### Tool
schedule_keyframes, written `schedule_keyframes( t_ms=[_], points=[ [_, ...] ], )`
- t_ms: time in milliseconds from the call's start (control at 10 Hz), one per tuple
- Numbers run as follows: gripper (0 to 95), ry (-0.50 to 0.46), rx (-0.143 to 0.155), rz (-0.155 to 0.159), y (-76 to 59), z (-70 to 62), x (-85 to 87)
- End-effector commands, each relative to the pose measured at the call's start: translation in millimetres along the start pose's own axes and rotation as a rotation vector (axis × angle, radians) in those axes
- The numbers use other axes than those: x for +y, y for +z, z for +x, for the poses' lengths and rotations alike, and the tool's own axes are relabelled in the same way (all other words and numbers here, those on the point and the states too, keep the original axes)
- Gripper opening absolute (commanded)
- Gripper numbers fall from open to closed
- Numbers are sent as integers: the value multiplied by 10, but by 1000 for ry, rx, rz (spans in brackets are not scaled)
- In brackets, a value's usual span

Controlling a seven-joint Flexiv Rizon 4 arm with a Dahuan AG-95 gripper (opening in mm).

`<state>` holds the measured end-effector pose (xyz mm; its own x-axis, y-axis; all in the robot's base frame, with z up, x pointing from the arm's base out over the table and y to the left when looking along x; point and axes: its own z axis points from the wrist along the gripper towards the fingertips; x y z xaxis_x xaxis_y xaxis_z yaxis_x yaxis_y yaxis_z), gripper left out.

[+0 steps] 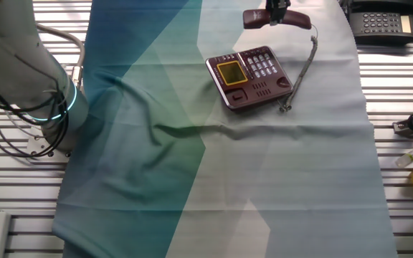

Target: Place the handset of the telephone on the corresponding phone cradle

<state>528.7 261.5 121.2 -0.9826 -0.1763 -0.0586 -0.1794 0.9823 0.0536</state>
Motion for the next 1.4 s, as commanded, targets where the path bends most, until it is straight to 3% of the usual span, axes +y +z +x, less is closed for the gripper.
schedule_keyframes(
  t_ms=[100,800,1400],
  points=[
    [0,-34,0,-11,-29,42,-97],
    [0,-94,1,-15,-112,177,-400],
    [0,-165,3,-25,-168,323,-771]
  ],
)
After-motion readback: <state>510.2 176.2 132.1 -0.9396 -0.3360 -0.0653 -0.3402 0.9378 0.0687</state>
